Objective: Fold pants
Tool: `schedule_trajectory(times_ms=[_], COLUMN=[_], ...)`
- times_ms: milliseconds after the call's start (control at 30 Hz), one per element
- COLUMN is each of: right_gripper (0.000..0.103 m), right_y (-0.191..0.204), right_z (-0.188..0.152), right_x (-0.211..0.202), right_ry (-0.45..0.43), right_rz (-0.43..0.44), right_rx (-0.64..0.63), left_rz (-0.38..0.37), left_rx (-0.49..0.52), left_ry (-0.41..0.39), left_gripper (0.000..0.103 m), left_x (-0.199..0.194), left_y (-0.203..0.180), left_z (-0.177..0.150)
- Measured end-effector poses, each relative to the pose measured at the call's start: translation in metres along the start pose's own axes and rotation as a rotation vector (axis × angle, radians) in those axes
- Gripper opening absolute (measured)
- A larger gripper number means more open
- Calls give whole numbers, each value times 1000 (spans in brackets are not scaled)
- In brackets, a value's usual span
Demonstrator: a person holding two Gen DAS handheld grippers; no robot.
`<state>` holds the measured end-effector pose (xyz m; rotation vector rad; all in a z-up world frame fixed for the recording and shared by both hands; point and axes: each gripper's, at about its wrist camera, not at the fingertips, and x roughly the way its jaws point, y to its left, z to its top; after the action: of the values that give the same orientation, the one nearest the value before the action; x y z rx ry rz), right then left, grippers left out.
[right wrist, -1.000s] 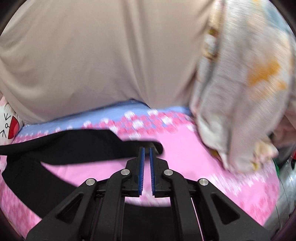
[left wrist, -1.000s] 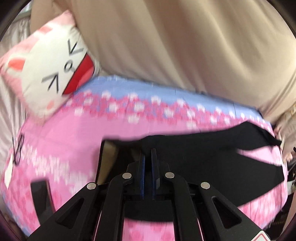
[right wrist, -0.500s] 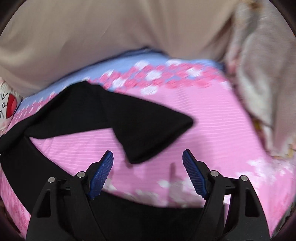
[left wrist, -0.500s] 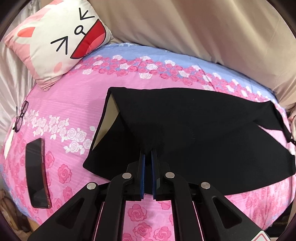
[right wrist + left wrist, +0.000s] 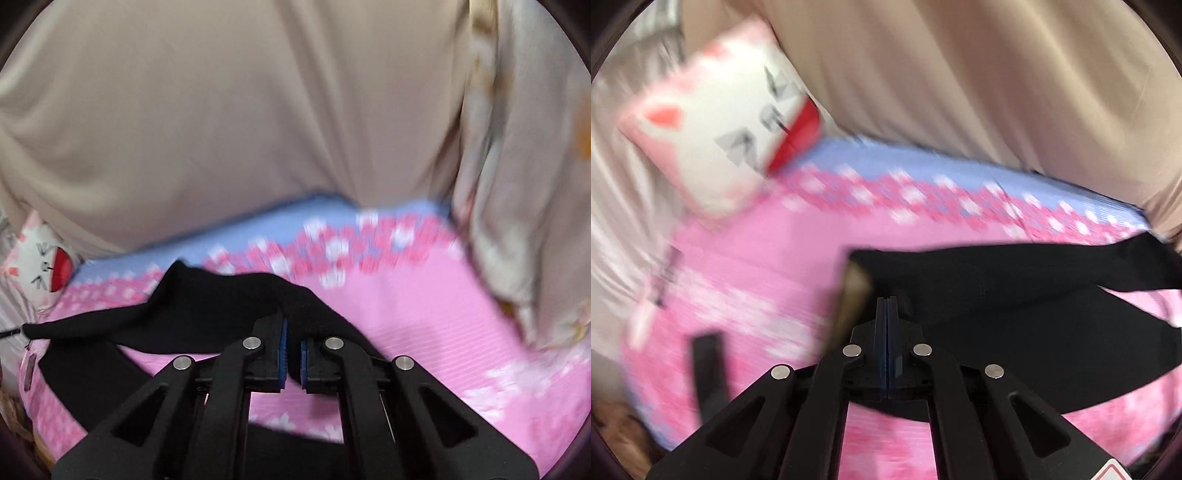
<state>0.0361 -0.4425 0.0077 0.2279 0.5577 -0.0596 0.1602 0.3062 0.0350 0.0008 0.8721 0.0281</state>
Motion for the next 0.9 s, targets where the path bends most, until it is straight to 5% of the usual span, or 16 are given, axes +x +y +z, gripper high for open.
schedule_trajectory(times_ms=[100,233,367,400,500,600,633,733,767,800,900], right_gripper=[3,3,3,3,3,3,3,3,3,3,3], right_y=[-3,-26,-31,-28,-17,-7,-6,-6,-7,-8,-11], right_z=[-17,-68,-96,-99,-99,-96,-95,-94,-94,-94,-93], right_x=[-43,-46,-28,-27,-22,-15,-15,-15,-15,-14,-11], right_ry=[4,100,145,148,159,166,165,165,165,166,165], right_rz=[-27,-83,-91,-83,-73,-85,-84,-88,-90,-92,-96], right_rx=[-42,10,48,52,32,6,6,10,16,20,36], left_rz=[-17,-18,-164,-179,-197,-221,-194,-141,-150,-172,-239], left_rx=[-37,-61,-150,-155,-159,-177,-185,-209,-218,-224,-211], left_ry=[-13,86,194,207,174,139,129,186,205,232,237], left_gripper=[0,0,10,20,28,70,74,70,60,24,5], left_x=[-21,6,55,64,77,86,93,122,130,138,133], left_y=[29,43,32,27,10,1,-1,-2,-2,0,0], left_z=[-12,-50,-76,-77,-70,-53,-47,-41,-41,-41,-32])
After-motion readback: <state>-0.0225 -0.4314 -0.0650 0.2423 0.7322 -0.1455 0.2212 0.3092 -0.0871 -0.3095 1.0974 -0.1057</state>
